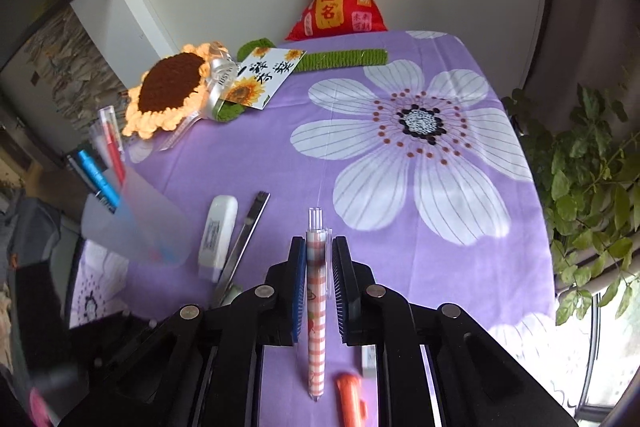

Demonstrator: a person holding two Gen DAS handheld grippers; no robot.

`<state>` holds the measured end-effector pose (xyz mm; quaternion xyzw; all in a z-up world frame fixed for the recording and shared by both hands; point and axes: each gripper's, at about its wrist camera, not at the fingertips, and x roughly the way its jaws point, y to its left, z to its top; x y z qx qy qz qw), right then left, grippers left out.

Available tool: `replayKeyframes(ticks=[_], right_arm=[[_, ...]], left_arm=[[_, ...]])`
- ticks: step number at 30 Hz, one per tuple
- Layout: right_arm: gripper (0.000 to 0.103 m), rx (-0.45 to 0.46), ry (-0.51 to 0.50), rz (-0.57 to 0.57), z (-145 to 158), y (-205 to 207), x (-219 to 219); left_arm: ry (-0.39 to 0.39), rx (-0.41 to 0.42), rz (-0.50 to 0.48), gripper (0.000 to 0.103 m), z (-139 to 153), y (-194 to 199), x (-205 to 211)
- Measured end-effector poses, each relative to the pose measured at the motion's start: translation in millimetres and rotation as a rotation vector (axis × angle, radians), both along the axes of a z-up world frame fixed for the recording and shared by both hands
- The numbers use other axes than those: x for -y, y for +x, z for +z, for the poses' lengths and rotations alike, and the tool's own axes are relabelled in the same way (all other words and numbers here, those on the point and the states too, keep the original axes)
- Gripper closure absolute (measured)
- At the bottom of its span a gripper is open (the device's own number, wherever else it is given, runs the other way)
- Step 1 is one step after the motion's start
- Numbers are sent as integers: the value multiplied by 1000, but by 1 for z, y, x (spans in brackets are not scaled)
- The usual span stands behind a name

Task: Organize stationery
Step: 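Grasp pink striped pencil with right tool while left tool grasps green pen, then carry green pen and pink striped pencil with both tools to frosted cup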

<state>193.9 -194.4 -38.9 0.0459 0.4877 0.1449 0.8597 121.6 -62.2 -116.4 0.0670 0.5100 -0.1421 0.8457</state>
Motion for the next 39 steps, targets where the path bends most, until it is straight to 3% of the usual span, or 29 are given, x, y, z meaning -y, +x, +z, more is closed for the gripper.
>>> replayKeyframes(ticks=[5, 11, 13, 17, 20, 23, 29, 39], right_arm=[[89, 17, 23, 0, 4, -15, 7], [89, 0, 40, 18, -3, -21, 4], [89, -8, 44, 20, -6, -22, 2], [89, -6, 54, 18, -6, -25, 2], [89, 11, 63, 11, 1, -29, 6], [89, 38, 65, 10, 9, -34, 8], [89, 85, 65, 12, 25, -43, 10], [89, 157, 82, 60, 51, -48, -10]], left_arm=[[-117, -95, -4, 92, 1, -12, -15], [-57, -75, -1, 91, 5, -29, -10], [-44, -67, -3, 87, 6, -26, -5], [-4, -36, -25, 61, 5, -15, 6], [34, -32, -27, 61, -1, -4, 13], [28, -25, -36, 91, 1, 1, 16], [-36, 3, -33, 91, 19, 0, 10], [-134, 196, 43, 91, 86, -16, -29]])
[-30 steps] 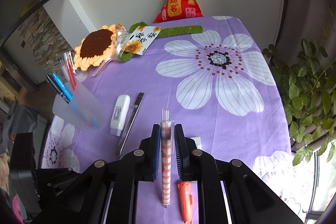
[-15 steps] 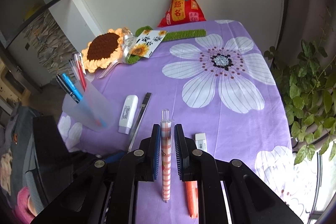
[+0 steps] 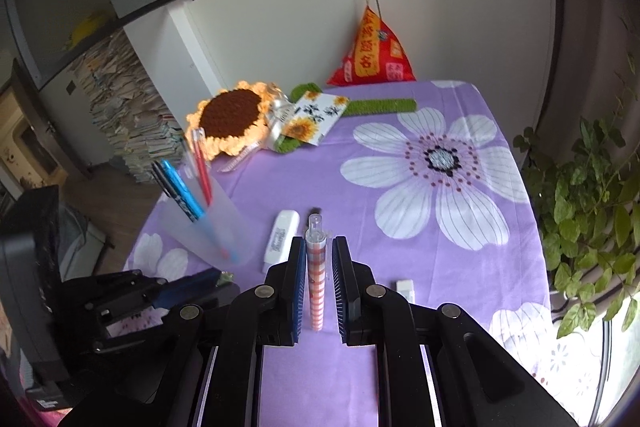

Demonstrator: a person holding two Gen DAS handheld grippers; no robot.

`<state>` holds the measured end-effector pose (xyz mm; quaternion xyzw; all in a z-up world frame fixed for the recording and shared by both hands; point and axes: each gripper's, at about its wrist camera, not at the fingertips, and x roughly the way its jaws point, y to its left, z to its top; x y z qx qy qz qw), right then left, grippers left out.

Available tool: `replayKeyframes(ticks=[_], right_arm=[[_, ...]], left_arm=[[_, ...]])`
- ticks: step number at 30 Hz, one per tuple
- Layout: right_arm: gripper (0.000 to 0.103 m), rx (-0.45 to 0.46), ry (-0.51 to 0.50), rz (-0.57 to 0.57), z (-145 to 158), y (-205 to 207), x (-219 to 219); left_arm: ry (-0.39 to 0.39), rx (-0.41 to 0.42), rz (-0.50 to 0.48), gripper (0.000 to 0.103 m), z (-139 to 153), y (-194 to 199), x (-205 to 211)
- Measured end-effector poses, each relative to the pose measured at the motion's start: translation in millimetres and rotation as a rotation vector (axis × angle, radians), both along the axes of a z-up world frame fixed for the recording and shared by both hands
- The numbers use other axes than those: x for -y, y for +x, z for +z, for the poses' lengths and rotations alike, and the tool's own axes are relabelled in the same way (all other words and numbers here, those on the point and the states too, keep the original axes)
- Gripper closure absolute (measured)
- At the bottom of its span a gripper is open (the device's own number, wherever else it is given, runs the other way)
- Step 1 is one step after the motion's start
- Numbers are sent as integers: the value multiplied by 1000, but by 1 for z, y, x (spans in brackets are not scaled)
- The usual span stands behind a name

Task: Organize stationery
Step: 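Carry green pen and pink striped pencil with both tools to frosted cup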

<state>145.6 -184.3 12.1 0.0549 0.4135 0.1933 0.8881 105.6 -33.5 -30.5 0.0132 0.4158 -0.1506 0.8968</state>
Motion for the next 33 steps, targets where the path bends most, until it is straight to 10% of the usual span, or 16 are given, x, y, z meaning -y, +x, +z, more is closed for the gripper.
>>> replayKeyframes(ticks=[16, 33], right_arm=[[89, 210, 26, 144, 82, 6, -87], [89, 137, 1, 149, 55, 40, -116]], left_arm=[[-156, 294, 295, 91, 84, 39, -87], [-228, 366, 392, 91, 60, 67, -101]])
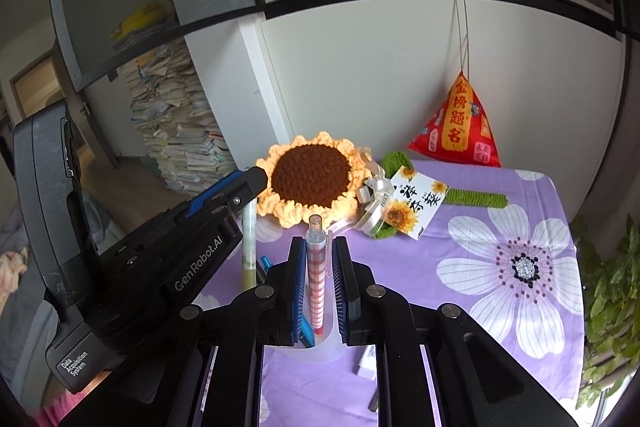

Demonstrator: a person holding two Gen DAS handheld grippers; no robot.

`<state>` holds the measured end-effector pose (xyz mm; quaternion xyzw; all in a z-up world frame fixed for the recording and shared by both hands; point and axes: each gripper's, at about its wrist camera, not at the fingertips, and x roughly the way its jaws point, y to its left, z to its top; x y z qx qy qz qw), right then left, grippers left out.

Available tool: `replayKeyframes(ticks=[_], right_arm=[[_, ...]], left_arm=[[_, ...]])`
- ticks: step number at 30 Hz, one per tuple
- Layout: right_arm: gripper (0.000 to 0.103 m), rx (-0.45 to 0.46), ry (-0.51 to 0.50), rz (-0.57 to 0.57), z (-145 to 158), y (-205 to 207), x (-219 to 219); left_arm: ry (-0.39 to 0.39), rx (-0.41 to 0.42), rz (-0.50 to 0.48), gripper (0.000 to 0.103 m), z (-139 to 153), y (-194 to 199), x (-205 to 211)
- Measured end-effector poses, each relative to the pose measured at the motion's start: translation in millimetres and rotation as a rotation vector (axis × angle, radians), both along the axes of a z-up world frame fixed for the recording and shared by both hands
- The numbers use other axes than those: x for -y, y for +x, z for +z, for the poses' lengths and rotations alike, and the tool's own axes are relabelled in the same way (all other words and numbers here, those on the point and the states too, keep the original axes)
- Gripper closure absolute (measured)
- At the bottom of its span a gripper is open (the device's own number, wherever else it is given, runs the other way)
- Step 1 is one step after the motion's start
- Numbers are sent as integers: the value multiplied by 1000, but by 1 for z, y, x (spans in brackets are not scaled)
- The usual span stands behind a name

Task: Organize stationery
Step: 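Carry green pen and pink striped pencil with both tools to frosted cup, then lower both pens into frosted cup and open both tools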

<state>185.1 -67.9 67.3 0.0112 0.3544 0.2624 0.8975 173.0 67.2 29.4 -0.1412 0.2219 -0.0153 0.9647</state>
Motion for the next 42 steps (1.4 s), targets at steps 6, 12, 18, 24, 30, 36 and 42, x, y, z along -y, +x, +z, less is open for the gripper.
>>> replayKeyframes(ticks=[6, 12, 18, 24, 30, 36, 42], right_arm=[[89, -48, -29, 4, -19, 10, -9], [89, -94, -38, -10, -37, 17, -7], [89, -121, -48, 2, -46, 18, -10], [89, -160, -40, 13, -55, 17, -9], [89, -187, -3, 18, -57, 14, 0], [89, -190, -1, 5, -58, 9, 8], [89, -187, 17, -20, -56, 4, 23]], left_arm=[[-4, -5, -4, 91, -7, 2, 0], [-11, -2, -4, 91, -12, 3, -1], [7, 5, -4, 91, -18, 1, 2], [16, -9, -3, 90, -26, 0, 1], [10, -30, -9, 90, -34, -1, -2], [31, -31, -17, 90, -36, -8, 0], [40, -34, -32, 90, -36, -13, 2]])
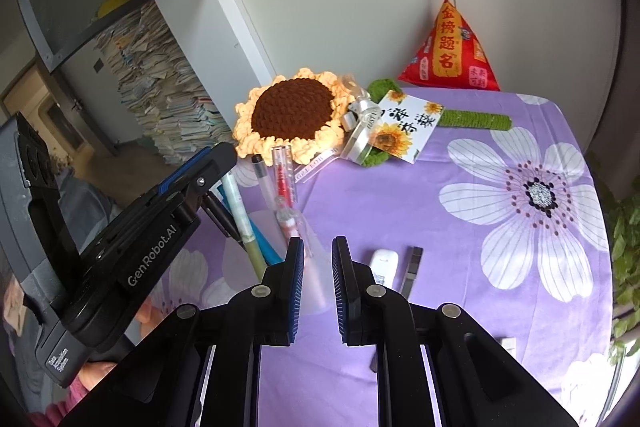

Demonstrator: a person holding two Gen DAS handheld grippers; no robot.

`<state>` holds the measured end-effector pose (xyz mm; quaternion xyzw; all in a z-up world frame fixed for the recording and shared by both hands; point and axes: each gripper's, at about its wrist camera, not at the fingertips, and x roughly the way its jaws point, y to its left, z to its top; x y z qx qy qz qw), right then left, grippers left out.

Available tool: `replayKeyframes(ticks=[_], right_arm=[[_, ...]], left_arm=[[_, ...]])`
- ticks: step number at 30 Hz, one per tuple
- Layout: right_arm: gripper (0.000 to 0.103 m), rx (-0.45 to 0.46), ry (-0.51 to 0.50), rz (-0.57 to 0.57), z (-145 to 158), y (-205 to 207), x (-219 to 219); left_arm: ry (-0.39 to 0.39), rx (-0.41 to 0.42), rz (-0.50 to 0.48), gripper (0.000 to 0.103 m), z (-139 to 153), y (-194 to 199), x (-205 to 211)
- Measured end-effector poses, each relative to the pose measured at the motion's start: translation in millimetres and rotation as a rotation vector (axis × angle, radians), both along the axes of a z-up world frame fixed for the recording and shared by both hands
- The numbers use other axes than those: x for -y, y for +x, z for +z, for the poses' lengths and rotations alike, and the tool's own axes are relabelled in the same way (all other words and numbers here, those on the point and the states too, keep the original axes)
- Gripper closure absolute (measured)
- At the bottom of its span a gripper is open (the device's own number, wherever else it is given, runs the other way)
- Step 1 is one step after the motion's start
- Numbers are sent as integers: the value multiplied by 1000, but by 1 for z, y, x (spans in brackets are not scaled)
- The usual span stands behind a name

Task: Organize stationery
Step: 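Lower both pens into frosted cup and open both tools, then grasp orange marker with right tool while left tool grasps silver metal bar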

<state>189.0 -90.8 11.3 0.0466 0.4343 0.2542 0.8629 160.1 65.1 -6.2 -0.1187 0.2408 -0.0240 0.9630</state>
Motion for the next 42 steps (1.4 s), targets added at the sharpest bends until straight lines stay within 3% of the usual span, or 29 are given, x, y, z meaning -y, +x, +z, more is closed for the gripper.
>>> replayKeyframes(ticks=[8, 16, 30, 37, 42], right_arm=[[89, 13, 2, -57, 5, -6, 27], [89, -8, 13, -135, 0, -7, 61], [89, -11, 33, -229, 0, -17, 107], [88, -31, 24, -253, -9, -22, 125], [88, -51, 8, -269, -19, -26, 138]], left_arm=[[-23, -22, -41, 90, 4, -5, -3], [-38, -8, -49, 77, 16, -18, -5], [20, -18, -140, 70, 20, -37, 33], [69, -74, -211, 68, 6, -40, 66], [120, -172, -257, 67, -18, -33, 95]])
